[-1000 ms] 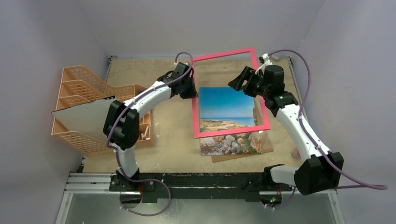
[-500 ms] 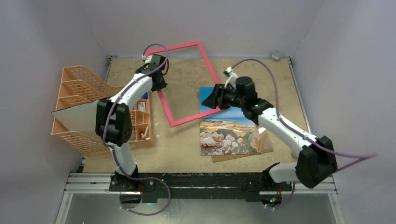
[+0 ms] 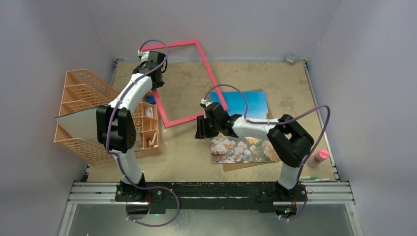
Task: Put the photo into the frame
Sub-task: Pick up the photo frame from the center of the board, then move the photo frame item to the center of the board.
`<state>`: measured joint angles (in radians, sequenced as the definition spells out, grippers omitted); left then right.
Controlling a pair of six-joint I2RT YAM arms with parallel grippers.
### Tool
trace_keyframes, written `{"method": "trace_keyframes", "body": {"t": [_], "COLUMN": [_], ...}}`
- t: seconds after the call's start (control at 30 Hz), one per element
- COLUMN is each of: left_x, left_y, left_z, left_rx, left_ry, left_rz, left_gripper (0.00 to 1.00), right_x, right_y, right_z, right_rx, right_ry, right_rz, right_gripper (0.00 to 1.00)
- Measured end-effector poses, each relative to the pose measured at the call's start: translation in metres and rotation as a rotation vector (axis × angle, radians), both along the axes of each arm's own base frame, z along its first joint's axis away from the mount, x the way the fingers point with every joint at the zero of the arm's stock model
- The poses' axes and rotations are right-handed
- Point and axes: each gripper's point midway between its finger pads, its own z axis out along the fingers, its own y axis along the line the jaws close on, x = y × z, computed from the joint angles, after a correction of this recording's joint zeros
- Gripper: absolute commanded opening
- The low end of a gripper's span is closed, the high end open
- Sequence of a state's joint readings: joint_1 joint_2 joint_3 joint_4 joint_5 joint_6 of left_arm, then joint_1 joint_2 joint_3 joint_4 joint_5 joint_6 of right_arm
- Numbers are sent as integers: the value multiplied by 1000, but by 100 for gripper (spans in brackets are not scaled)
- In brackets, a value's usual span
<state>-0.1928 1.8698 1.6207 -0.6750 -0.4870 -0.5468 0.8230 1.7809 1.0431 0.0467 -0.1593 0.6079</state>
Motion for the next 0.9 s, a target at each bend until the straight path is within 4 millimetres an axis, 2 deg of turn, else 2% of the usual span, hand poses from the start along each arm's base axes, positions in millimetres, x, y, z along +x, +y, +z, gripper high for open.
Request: {"method": "trace_keyframes", "body": {"t": [0.2,0.37,0.5,0.63,0.8,0.9], "left_x": [3,3,-1,-3,-6,-8], "left_y": [4,9,16,22,25,26], "left_z": [13,27,50,84,122,132], "left_rx": [36,71,107,130,131,134], "left_ry": [-11,-16,-42,-100,-177,-195], "left_rz": [-11,-20,-15,-10,-2,-1], "left_gripper": [0,0,0,0,0,0], "right_x": [10,22,35,55,76,85], "right_y": [-8,-19,-31,-58,-110,-127], "right_z": [-23,-24,-25,-25,-27,-28], "right_rx": [-86,-142,-173,-200,-277,-314], "right_ry": [1,-35,-59,-71,-95,-111], "right_rz": [-56,-110,-162,-246,-357,-392], "right_gripper": [56,57,57,57,57,57]}}
